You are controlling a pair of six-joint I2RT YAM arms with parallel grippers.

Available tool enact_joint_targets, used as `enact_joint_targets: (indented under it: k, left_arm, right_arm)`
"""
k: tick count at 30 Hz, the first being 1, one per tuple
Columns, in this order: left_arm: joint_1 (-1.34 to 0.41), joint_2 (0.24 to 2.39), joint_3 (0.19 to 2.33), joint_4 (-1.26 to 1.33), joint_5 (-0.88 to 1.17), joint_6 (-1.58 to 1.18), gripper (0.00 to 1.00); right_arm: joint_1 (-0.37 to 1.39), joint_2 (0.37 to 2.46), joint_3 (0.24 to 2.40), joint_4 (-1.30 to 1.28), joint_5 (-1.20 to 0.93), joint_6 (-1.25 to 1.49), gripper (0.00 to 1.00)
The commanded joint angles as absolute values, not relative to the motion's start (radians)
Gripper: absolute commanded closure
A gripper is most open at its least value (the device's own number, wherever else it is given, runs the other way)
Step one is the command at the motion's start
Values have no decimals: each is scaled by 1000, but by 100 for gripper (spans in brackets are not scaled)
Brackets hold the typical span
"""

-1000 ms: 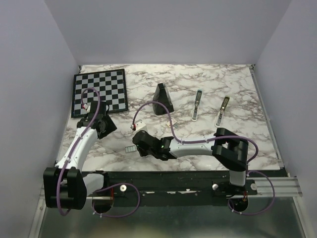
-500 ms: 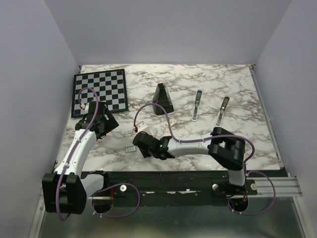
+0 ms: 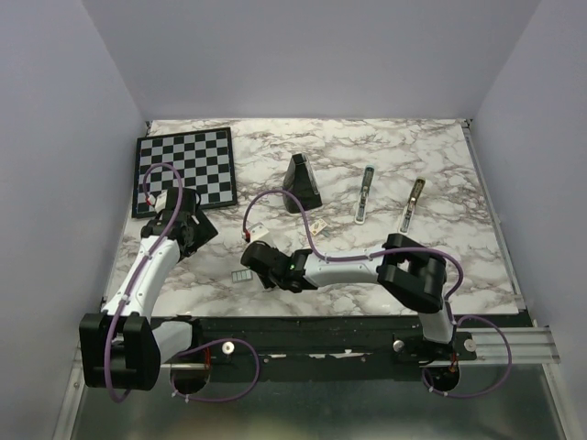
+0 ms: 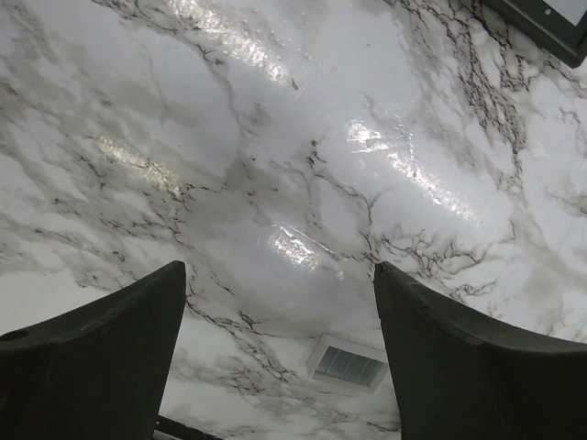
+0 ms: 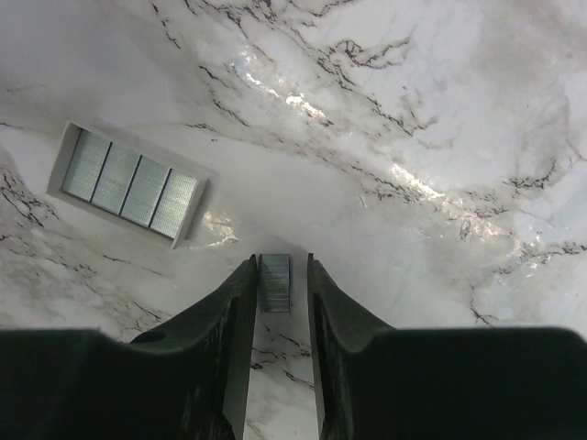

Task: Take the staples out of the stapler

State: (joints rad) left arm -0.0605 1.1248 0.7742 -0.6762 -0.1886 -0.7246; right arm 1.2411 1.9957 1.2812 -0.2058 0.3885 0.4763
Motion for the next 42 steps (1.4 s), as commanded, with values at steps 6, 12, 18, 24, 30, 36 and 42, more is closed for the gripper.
enact_joint_targets:
  k: [6,12,18,24,30,36,42]
  left_arm:
    - [-57,1166,788,-732,-267,-802,12]
    - [-54,1180,795,-745,-281,-811,12]
    - [-45,1193,792,-753,-281,-833,13]
    - [-28,1219,795,-767,-288,-857,14]
    - [-14,1244,802,-788,-295,-867,14]
    - [-12,1235,802,-792,-301,-870,15]
    - [-12,1221,802,-790,-305,-871,16]
  right_arm:
    - [1236,2036,1327,-273,368,505,73]
    - [1238,2019,1336,-307,382,525,77]
    - [1238,2005,1391,-345,368,549,79]
    - [1238,1996,1453,-356,331,601,80]
    - [1238,2016,1517,-364,334,699,81]
    - [1247,2075,1568,-363,340,747,80]
    - [1258,2111,1601,-388,382,796,80]
